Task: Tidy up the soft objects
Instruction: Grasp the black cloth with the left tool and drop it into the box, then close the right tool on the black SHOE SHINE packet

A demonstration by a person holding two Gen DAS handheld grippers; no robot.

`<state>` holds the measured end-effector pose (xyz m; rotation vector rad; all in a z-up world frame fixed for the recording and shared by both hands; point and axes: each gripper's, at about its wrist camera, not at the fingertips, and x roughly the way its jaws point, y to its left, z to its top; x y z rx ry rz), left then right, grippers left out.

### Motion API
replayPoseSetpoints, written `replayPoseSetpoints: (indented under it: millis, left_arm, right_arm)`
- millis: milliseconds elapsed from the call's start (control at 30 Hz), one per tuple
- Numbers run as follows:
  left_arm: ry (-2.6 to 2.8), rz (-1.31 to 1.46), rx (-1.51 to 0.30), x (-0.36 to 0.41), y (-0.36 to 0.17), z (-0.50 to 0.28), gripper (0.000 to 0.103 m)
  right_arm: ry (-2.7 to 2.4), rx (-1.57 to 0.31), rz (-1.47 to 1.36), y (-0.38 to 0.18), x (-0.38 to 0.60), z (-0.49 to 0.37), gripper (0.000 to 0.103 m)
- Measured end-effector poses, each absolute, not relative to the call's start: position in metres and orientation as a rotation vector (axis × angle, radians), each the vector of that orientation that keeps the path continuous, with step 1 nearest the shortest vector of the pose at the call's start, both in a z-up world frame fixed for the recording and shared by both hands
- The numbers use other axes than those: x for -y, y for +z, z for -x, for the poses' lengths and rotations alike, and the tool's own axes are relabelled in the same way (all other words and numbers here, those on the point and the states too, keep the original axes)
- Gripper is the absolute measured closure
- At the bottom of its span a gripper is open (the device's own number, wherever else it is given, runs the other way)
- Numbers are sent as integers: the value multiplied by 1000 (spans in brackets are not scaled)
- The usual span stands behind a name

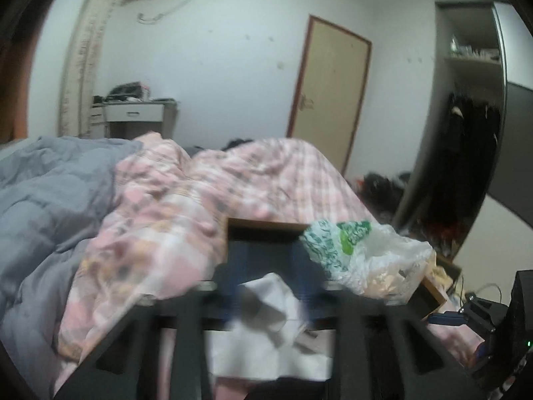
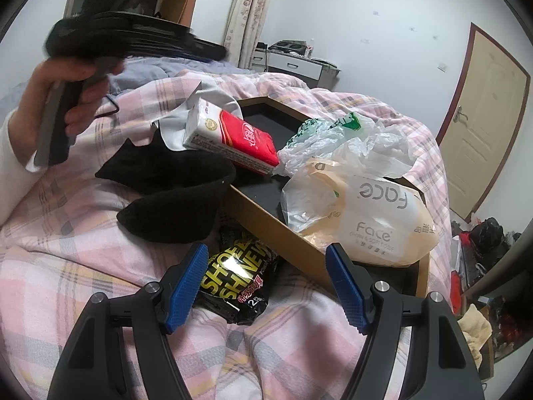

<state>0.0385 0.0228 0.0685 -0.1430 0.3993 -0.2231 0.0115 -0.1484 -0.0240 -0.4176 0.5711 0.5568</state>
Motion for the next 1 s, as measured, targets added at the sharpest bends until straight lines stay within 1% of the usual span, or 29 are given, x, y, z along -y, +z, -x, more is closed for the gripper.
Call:
replayPoseSetpoints:
  millis: [33, 100, 333, 600, 867, 900, 967, 1000]
  left_arm:
    - [-221, 156, -372, -27, 67, -33, 1]
    - [-214, 186, -317, -34, 63, -22, 0]
    - [-194, 211, -323, -35, 35, -19, 0]
    - [-169, 164, -389, -20, 14, -33, 0]
    - [-169, 267, -420, -38, 8, -37, 0]
    - [-169, 267, -420, -38, 8, -37, 0]
    - [-166, 255, -420, -36, 8, -37, 0]
    - [-165, 248, -419, -35, 8, -37, 0]
  right_arm:
    - [559, -571, 412, -24, 150, -12, 32]
    - [565, -572, 395, -23, 152, -13, 32]
    - [590, -615, 387, -25, 150, -18, 32]
    - [600, -819, 488, -49, 125, -36, 32]
    - [645, -1010, 509, -67, 109, -69, 33]
    - [651, -1024, 503, -69, 108, -72, 41]
    - [662, -1033, 482, -70, 111, -75, 48]
    - [658, -1029, 470, -70, 114, -75, 54]
